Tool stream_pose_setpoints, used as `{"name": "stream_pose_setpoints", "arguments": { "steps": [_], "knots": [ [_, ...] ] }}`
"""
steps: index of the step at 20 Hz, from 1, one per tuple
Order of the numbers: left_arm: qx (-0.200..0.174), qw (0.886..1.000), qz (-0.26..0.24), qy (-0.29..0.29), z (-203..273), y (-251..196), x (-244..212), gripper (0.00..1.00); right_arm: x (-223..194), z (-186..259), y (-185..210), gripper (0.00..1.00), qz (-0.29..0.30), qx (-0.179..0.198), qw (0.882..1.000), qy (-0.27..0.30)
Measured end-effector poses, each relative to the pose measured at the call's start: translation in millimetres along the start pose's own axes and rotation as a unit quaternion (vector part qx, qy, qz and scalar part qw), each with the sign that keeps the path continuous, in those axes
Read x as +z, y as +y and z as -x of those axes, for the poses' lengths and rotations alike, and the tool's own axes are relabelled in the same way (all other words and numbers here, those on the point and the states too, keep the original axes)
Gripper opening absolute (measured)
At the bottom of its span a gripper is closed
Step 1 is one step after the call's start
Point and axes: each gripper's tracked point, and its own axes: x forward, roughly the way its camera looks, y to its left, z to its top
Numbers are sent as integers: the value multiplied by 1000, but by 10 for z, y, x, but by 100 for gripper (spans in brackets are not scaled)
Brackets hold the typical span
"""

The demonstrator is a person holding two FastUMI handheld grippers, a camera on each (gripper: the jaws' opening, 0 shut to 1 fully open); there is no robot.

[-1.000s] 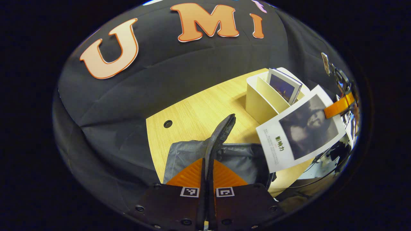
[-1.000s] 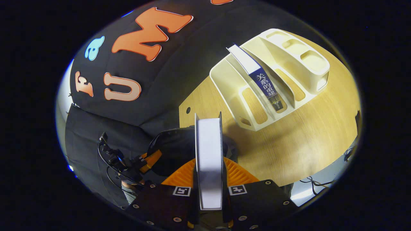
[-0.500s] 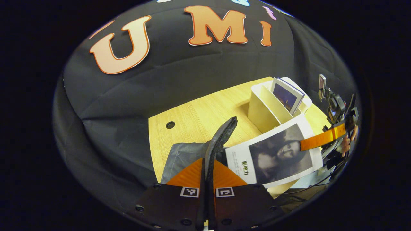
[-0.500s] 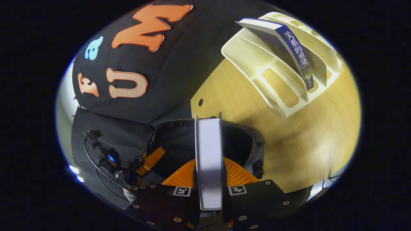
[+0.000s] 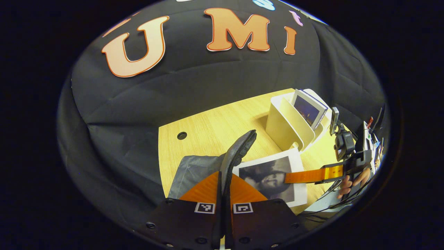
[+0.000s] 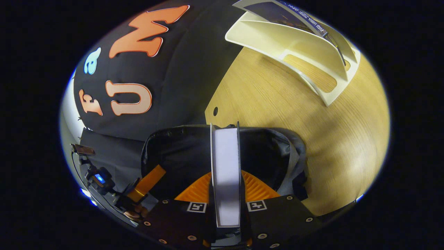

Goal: Open the schoolbag, grab two books from the bookshelf and put them into the schoolbag.

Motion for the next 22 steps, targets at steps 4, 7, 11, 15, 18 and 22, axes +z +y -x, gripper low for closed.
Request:
{"name": "stream_pose_setpoints", "arguments": {
  "steps": [4,7,11,15,18,22],
  "knots": [
    [0,1000,1,-4,6,-36,-6,5,12,-189,72,28,-4,19,1000,-19],
    [-3,1000,-5,-9,-13,-50,-19,5,-74,-269,129,28,2,32,999,-17],
    [8,1000,8,-9,-13,-37,-13,5,-86,-233,141,28,-1,44,999,-13],
    [-4,1000,11,-2,-27,-123,-22,5,-106,-369,89,27,1,52,999,-14],
    [-4,1000,8,-1,-47,-191,-12,5,-195,-570,71,27,23,41,999,-6],
    [9,1000,12,6,-65,-171,-16,5,-289,-647,18,35,16,20,999,36]
  ]
}}
